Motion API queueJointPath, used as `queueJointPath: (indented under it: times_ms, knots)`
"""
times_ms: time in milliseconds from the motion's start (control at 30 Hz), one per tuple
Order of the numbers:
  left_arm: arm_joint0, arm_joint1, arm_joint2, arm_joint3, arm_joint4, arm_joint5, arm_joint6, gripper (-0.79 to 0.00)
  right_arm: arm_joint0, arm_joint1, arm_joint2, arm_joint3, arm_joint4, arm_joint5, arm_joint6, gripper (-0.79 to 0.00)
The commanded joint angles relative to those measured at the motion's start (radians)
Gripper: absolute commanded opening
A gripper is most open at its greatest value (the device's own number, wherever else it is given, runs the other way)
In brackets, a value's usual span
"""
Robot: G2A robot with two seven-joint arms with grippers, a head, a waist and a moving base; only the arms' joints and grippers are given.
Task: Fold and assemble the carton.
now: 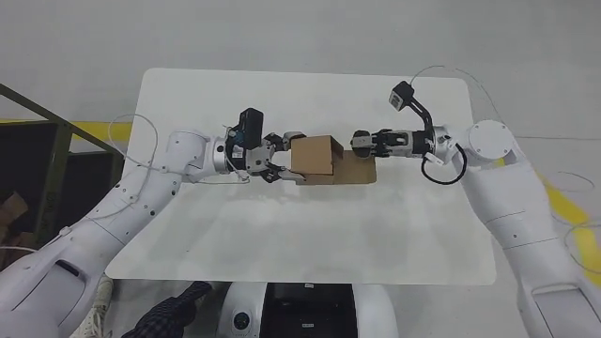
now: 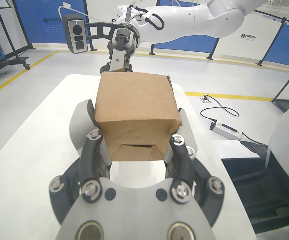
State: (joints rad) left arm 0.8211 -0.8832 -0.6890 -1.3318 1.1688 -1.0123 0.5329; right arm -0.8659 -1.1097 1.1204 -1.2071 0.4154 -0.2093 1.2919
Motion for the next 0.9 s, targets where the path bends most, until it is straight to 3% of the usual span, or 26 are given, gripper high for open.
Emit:
queueJointPath:
  times_ms: [0, 200, 367, 667, 867]
  knots:
    - [0.003, 0.002, -0.002, -0.001, 0.001, 0.000, 0.003, -0.422, -0.018, 0.012, 0.043, 0.002, -0.011, 0.008, -0.017, -0.785]
    - [0.008, 0.006, -0.014, -0.013, 0.007, 0.000, 0.014, -0.422, -0.077, 0.040, 0.120, 0.033, -0.073, 0.087, -0.077, -0.785]
    - [0.011, 0.008, -0.029, -0.021, 0.013, 0.000, 0.029, -0.413, -0.110, 0.038, 0.086, 0.040, -0.055, 0.141, -0.039, -0.785]
    - [0.022, 0.000, -0.038, -0.019, 0.039, 0.000, 0.018, -0.416, -0.100, 0.004, -0.012, 0.018, 0.077, 0.083, 0.005, -0.785]
    - [0.016, -0.009, -0.010, -0.004, 0.033, 0.000, -0.007, -0.425, -0.079, 0.000, -0.024, 0.017, 0.082, 0.067, 0.003, -0.785]
